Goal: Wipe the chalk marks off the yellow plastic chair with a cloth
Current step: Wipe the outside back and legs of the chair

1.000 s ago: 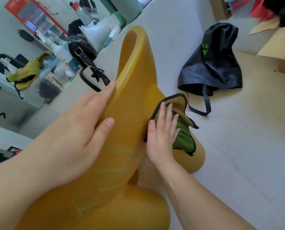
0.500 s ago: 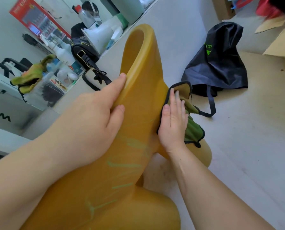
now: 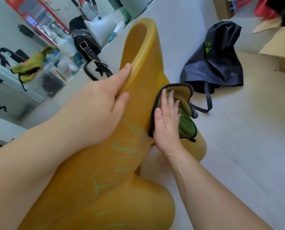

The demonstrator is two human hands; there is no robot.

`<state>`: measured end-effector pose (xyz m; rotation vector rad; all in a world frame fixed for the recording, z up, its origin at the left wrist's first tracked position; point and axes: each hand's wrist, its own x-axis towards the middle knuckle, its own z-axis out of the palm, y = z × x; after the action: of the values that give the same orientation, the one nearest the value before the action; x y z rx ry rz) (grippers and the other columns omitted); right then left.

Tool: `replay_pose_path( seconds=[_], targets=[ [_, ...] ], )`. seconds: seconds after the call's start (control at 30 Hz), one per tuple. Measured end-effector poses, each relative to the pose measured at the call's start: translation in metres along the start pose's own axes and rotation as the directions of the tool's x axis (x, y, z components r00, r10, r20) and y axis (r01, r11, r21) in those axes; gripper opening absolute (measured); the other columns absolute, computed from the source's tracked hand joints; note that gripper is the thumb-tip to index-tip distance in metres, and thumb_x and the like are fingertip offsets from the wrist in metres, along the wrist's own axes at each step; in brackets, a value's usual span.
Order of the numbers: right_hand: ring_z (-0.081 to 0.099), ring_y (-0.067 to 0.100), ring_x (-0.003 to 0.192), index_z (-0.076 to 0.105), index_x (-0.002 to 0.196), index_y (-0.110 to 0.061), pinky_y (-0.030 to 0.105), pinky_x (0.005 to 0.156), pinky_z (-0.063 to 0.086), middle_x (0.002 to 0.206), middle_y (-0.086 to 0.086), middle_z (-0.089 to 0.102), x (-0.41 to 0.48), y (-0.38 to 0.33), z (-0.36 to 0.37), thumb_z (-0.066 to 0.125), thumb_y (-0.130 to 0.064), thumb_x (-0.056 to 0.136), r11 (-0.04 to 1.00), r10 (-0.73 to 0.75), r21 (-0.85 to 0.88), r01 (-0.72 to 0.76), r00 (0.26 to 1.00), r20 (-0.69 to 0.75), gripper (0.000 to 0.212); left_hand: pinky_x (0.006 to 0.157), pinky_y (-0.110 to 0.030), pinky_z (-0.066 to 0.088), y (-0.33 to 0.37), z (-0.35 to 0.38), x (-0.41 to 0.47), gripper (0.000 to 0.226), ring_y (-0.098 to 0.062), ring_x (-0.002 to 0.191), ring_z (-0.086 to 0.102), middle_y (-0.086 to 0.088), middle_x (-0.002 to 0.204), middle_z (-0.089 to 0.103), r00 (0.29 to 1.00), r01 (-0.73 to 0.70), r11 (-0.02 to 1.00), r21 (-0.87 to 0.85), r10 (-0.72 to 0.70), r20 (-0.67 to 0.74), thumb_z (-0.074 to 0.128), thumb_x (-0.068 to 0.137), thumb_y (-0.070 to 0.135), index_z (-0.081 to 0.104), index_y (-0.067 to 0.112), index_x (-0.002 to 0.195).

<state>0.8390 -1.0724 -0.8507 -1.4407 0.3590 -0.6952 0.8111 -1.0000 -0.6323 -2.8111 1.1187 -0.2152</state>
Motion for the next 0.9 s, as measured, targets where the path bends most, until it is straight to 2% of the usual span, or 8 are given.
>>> replay_pose_path(
  seconds=[0.17,0.3,0.4,0.57,0.67,0.73,0.83,0.9],
  targets=[
    [-0.02,0.013,0.155,-0.005,0.15,-0.056,0.052,0.122,-0.018,0.155,-0.032,-0.02,-0.007,-0.007,0.006,0.012,-0.051,0.102,0.996,0.062,0.058,-0.064,0.998,0.021,0.051,0.071,-0.011,0.031,0.003,0.002,-0.013,0.055,0.002,0.097,0.052,0.026,0.125,0.044,0.998,0.036,0.999,-0.015,-0.037,-0.059,0.032,0.098,0.043,0.019,0.05,0.15],
    [-0.022,0.01,0.154,0.0,0.145,-0.063,0.05,0.119,-0.024,0.153,-0.038,-0.018,-0.003,-0.018,0.017,0.006,-0.065,0.095,0.964,0.156,0.227,-0.14,0.986,-0.054,0.05,0.065,-0.018,0.042,0.006,0.006,-0.033,0.052,0.011,0.079,0.055,0.032,0.112,0.058,0.989,0.096,0.995,-0.027,-0.099,-0.112,0.031,0.094,0.046,0.027,0.057,0.145],
    [-0.024,0.007,0.153,0.004,0.147,-0.061,0.047,0.118,-0.026,0.16,-0.034,-0.011,-0.003,-0.024,0.018,0.004,-0.068,0.091,0.94,0.172,0.311,-0.14,0.982,-0.077,0.056,0.055,-0.021,0.042,0.006,0.009,-0.037,0.047,0.006,0.073,0.056,0.021,0.087,0.063,0.978,0.098,0.995,0.007,-0.095,-0.183,0.037,0.098,0.039,0.037,0.051,0.144],
    [-0.024,0.01,0.153,0.0,0.15,-0.057,0.052,0.12,-0.023,0.169,-0.02,-0.012,-0.01,-0.024,0.018,0.003,-0.071,0.09,0.952,0.166,0.273,-0.142,0.984,-0.066,0.061,0.068,-0.036,0.051,-0.001,0.008,-0.039,0.041,-0.012,0.078,0.06,0.005,0.094,0.07,0.959,0.031,0.998,0.061,-0.013,-0.283,0.047,0.1,0.029,0.052,0.035,0.14],
    [-0.023,0.014,0.154,0.001,0.157,-0.05,0.053,0.122,-0.019,0.17,-0.017,-0.013,-0.015,-0.039,0.019,0.005,-0.065,0.094,0.948,0.182,0.275,-0.16,0.981,-0.059,0.065,0.071,-0.034,0.05,-0.003,0.009,-0.041,0.038,-0.014,0.08,0.06,0.005,0.098,0.072,0.946,0.031,0.999,0.012,-0.025,-0.324,0.049,0.099,0.029,0.056,0.037,0.136],
    [-0.021,0.018,0.155,0.001,0.159,-0.047,0.056,0.123,-0.014,0.17,-0.014,-0.013,-0.022,-0.051,0.02,0.005,-0.067,0.09,0.941,0.217,0.279,-0.194,0.975,-0.052,0.072,0.078,-0.032,0.046,-0.006,0.009,-0.043,0.039,-0.017,0.09,0.06,0.003,0.105,0.071,0.954,0.016,1.0,-0.009,-0.018,-0.3,0.048,0.099,0.029,0.054,0.039,0.137],
    [-0.013,0.016,0.157,0.003,0.158,-0.05,0.056,0.126,-0.003,0.17,-0.017,-0.007,-0.04,-0.068,0.026,0.015,-0.093,0.075,0.863,0.31,0.416,-0.286,0.951,0.011,0.095,0.087,-0.034,0.043,-0.018,0.009,-0.067,0.045,-0.02,0.104,0.055,0.001,0.113,0.063,0.979,0.023,1.0,0.001,-0.023,-0.201,0.041,0.101,0.033,0.04,0.045,0.145],
    [-0.004,0.01,0.157,0.01,0.158,-0.051,0.052,0.127,0.004,0.169,-0.023,0.003,-0.055,-0.071,0.034,0.022,-0.104,0.066,0.836,0.259,0.483,-0.26,0.963,0.07,0.107,0.088,-0.039,0.046,-0.032,0.007,-0.097,0.048,-0.02,0.103,0.055,0.004,0.114,0.061,0.988,0.017,1.0,0.005,-0.016,-0.155,0.036,0.102,0.039,0.029,0.05,0.147]
  ],
)
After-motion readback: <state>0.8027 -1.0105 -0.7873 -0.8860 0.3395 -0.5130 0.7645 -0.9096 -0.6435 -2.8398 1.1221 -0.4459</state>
